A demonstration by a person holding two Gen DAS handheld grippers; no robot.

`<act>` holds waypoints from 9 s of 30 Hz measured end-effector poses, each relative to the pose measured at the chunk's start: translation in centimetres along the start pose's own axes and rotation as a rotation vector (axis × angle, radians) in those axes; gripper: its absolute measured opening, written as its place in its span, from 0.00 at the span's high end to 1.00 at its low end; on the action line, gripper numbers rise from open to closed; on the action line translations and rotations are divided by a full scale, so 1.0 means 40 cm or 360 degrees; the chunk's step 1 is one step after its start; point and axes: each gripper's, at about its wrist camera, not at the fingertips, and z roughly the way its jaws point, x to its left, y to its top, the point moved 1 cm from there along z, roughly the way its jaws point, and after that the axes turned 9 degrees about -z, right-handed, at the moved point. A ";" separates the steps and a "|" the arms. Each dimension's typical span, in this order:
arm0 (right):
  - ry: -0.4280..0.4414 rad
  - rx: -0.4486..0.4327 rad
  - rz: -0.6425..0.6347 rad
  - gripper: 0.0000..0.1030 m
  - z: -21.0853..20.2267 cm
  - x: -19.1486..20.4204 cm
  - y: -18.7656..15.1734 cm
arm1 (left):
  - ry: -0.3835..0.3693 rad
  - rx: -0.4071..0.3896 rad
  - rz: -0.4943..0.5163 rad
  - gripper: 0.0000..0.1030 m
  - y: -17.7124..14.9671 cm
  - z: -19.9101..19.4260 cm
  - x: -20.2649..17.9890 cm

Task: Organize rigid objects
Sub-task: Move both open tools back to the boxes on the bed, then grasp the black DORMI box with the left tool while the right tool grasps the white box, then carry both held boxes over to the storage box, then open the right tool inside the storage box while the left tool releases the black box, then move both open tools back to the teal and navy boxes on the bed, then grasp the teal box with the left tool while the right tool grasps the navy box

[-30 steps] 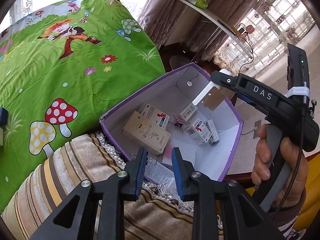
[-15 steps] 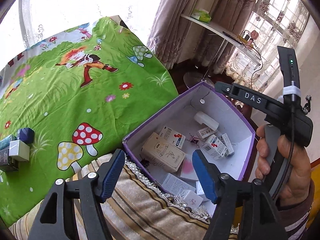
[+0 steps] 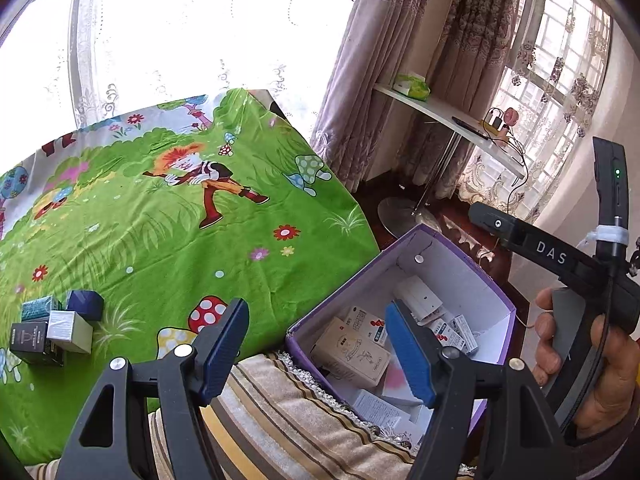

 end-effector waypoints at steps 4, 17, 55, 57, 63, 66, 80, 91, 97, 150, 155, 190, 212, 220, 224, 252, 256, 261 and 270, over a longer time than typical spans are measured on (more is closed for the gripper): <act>0.0080 -0.0014 -0.0030 0.02 -0.012 0.045 0.006 | -0.0005 -0.0009 -0.0003 0.31 0.009 -0.020 0.028; 0.0370 -0.0020 -0.0119 0.02 -0.041 0.198 0.021 | 0.0146 -0.0145 -0.0163 0.31 0.027 -0.093 0.210; 0.0664 0.0206 -0.0440 0.02 -0.010 0.741 0.048 | 0.0528 0.0108 -0.0482 0.01 -0.023 -0.100 0.714; 0.0673 0.0241 -0.0458 0.02 0.009 0.763 0.037 | 0.0539 0.0140 -0.0476 0.00 -0.029 -0.085 0.719; 0.0673 0.0366 -0.0451 0.02 0.073 0.799 0.003 | 0.0560 0.0240 -0.0485 0.00 -0.045 -0.038 0.754; 0.0663 0.0424 -0.0421 0.02 0.103 0.806 -0.012 | 0.0558 0.0246 -0.0465 0.00 -0.045 -0.026 0.761; 0.0664 0.0603 -0.0438 0.02 0.176 0.888 -0.064 | 0.0536 0.0268 -0.0437 0.12 -0.043 0.012 0.787; 0.0665 0.0671 -0.0502 0.02 0.190 0.953 -0.103 | 0.0655 0.0198 -0.0596 0.15 -0.061 -0.026 0.839; 0.0649 0.0703 -0.0530 0.02 0.199 0.982 -0.123 | 0.0749 0.0125 -0.0809 0.15 -0.079 -0.066 0.911; 0.0584 0.0660 -0.0676 0.52 0.171 0.934 -0.160 | 0.0747 -0.0034 -0.0695 0.15 -0.058 -0.151 0.767; 0.0613 0.0627 -0.0660 0.52 0.152 0.905 -0.155 | 0.0741 -0.0030 -0.0652 0.15 -0.055 -0.154 0.720; 0.0212 0.0478 -0.0228 0.52 0.026 0.213 -0.131 | 0.0111 0.0222 -0.0067 0.15 -0.031 -0.008 0.119; 0.0174 0.0497 -0.0132 0.26 0.044 0.163 -0.120 | -0.0028 0.0283 -0.0136 0.09 0.020 0.032 0.149; 0.0328 0.0506 -0.0266 0.23 0.065 0.336 -0.083 | 0.0225 0.0172 -0.0400 0.09 0.058 -0.030 0.429; 0.0403 0.0524 -0.0330 0.22 0.076 0.423 -0.070 | 0.0351 0.0133 -0.0519 0.08 0.074 -0.052 0.556; 0.0564 0.0693 -0.0357 0.16 0.212 0.805 -0.031 | 0.0592 0.0344 -0.0523 0.28 0.041 0.096 0.837; 0.0574 0.0743 -0.0364 0.16 0.237 0.858 -0.047 | 0.0626 0.0294 -0.0510 0.28 0.041 0.070 0.849; 0.0561 0.0802 -0.0382 0.16 0.269 0.922 -0.074 | 0.0681 0.0223 -0.0577 0.28 0.034 0.025 0.883; 0.0466 0.0816 -0.0463 0.16 0.317 1.002 -0.104 | 0.0744 0.0108 -0.0725 0.28 0.025 -0.031 0.938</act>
